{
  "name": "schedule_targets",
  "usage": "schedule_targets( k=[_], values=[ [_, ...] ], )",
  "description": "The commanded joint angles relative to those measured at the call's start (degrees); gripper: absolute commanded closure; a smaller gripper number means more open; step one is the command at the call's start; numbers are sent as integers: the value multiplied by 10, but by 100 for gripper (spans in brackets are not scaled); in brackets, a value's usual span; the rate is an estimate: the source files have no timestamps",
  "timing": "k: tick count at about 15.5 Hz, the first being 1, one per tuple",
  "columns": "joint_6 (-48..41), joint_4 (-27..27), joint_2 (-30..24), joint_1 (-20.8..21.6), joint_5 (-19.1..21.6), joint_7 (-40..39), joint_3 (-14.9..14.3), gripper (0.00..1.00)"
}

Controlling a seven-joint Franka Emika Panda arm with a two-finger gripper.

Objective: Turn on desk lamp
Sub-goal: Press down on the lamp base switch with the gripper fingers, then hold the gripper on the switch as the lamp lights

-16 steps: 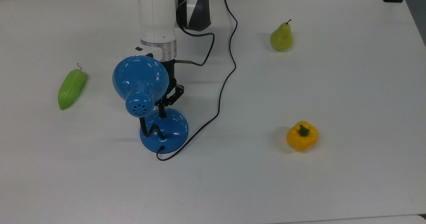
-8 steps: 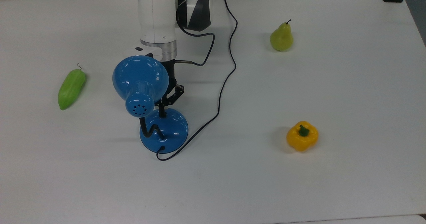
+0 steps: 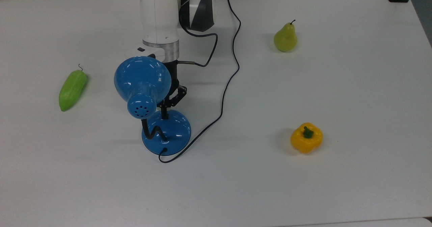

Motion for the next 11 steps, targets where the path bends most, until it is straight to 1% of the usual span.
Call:
schedule_targets(
  k=[1, 11],
  values=[
    [11, -7, 12, 7, 3, 12, -1, 100],
    [13, -7, 20, 6, 3, 11, -1, 100]
  ],
)
